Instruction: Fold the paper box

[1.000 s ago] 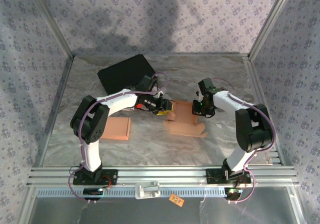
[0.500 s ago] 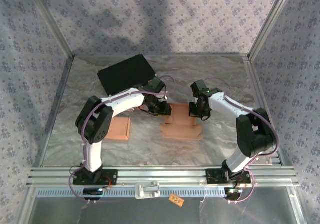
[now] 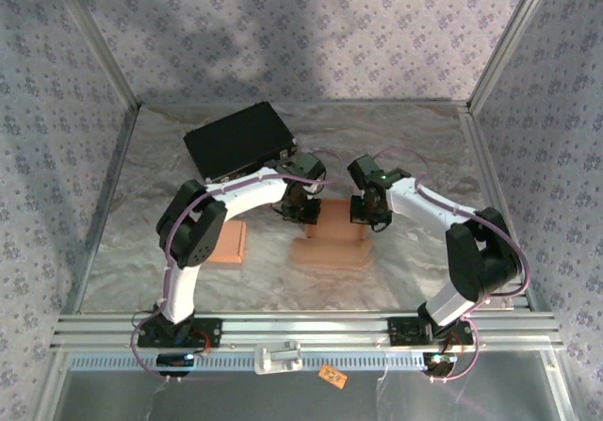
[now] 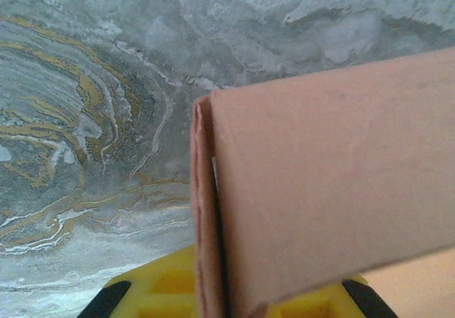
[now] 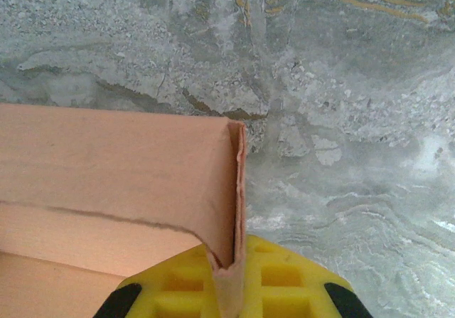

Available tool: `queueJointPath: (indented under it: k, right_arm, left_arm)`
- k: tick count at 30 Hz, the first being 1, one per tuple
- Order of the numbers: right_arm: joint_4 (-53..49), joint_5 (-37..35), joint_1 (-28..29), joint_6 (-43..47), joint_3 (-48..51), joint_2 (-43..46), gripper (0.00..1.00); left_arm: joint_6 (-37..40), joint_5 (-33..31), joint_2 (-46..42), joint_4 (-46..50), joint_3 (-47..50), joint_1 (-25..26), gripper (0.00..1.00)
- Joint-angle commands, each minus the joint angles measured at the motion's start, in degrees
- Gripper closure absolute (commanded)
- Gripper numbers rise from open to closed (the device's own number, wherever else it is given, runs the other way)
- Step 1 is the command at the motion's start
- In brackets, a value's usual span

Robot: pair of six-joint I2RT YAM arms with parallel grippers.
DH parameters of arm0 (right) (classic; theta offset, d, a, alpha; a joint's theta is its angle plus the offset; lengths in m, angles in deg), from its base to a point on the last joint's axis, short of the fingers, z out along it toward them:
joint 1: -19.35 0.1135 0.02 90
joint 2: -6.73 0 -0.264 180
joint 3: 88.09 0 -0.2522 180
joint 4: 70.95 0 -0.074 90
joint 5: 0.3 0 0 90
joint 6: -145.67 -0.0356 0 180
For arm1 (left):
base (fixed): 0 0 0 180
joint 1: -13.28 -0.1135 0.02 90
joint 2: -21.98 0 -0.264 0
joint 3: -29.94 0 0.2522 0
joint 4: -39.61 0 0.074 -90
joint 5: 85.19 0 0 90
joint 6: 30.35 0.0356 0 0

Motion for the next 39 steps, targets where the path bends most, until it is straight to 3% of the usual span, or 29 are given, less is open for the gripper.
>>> queueJointPath:
  k: [1,6,10,16,20,25,30,36,38,39]
  right_arm:
    - [-0.11,-1.19,0.23,-2.34,0.36,1.79,1.0]
    - [0.35,-1.21,0.29,-2.98,1.03,2.02,1.0]
    - [1.21,-1.64,0.47,-3.45,1.69,2.97,1.0]
    - [1.62,-3.26,1.52,-3.79,2.76,4.65,1.0]
    - [2.59,-3.46,1.73,-5.57,4.04,5.39,1.0]
    - [2.39,-3.97,1.68,-5.75,4.35,5.69,1.0]
    - [2.59,-3.98,1.63,-6.16,4.09,5.3,1.0]
    - [2.45,-4.28,1.62,-6.45,3.74,5.02,1.0]
    - [2.54,-4.55,1.74,-6.55,3.71,5.23,1.0]
    - [2.63,-4.59,1.8,-6.55,3.79,5.35,1.0]
  left_arm:
    - [0.37,-1.78,1.41,3.76,-0.95,1.39,0.84]
    - [0.08,-2.01,1.97,4.11,-0.3,2.49,0.81]
    - [-0.69,-6.55,1.63,5.97,-0.85,3.7,1.0]
    - [-4.04,-14.89,1.72,10.16,-2.26,5.7,1.0]
    - [-4.23,-14.69,0.78,7.78,-0.47,6.24,1.0]
    - [-4.04,-12.49,-1.74,4.96,2.57,6.15,0.78]
    - [-4.78,-9.46,-3.01,3.63,5.43,6.11,0.74]
    - [-5.01,-10.05,-2.79,4.05,6.35,6.19,0.83]
    - [-5.01,-11.28,-2.94,4.26,6.65,6.43,0.99]
    - [-5.15,-12.11,-3.0,4.66,6.58,6.45,1.0]
